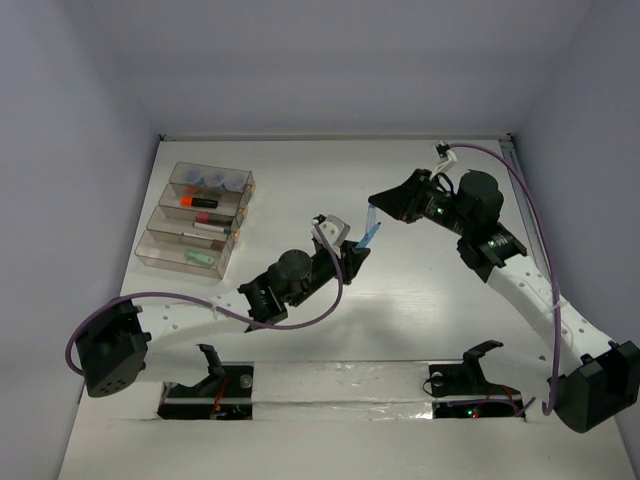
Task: Sort the stationery into containers
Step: Close the pen cap on the pen.
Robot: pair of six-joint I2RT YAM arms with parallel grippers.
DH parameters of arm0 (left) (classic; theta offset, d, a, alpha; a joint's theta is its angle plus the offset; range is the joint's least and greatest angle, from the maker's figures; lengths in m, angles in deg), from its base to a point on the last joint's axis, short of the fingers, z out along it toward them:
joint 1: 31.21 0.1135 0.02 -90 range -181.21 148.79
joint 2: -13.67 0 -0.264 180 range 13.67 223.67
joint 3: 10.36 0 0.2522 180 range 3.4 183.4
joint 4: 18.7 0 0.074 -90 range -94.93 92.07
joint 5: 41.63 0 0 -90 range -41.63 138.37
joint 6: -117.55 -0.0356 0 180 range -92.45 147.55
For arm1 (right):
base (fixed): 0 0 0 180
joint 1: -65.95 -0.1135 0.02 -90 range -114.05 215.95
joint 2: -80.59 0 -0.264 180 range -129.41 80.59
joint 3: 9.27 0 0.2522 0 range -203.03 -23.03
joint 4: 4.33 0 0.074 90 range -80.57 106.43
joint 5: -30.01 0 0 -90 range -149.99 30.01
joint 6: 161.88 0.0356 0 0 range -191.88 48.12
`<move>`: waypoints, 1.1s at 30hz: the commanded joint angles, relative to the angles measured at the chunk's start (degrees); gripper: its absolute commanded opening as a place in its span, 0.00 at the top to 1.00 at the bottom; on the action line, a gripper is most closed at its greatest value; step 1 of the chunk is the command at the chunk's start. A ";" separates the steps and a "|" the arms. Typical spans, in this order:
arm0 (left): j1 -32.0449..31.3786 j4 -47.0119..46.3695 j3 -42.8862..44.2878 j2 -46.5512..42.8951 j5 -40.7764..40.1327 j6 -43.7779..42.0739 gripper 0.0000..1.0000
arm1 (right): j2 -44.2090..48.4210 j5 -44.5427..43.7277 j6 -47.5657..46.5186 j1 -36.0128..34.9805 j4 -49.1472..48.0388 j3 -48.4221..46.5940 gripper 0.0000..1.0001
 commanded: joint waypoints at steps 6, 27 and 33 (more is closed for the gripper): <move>-2.05 -2.06 3.94 0.51 -1.25 -0.20 0.83 | 1.02 -2.96 -1.19 -0.24 -0.95 -1.14 1.00; -2.05 -2.33 4.91 1.39 -2.05 1.39 0.81 | 1.02 -3.14 -1.81 -0.77 -0.25 -0.78 1.00; -2.05 -2.42 5.35 1.92 -3.01 2.70 0.87 | 1.11 -3.40 -1.63 -0.77 -0.60 -0.26 1.00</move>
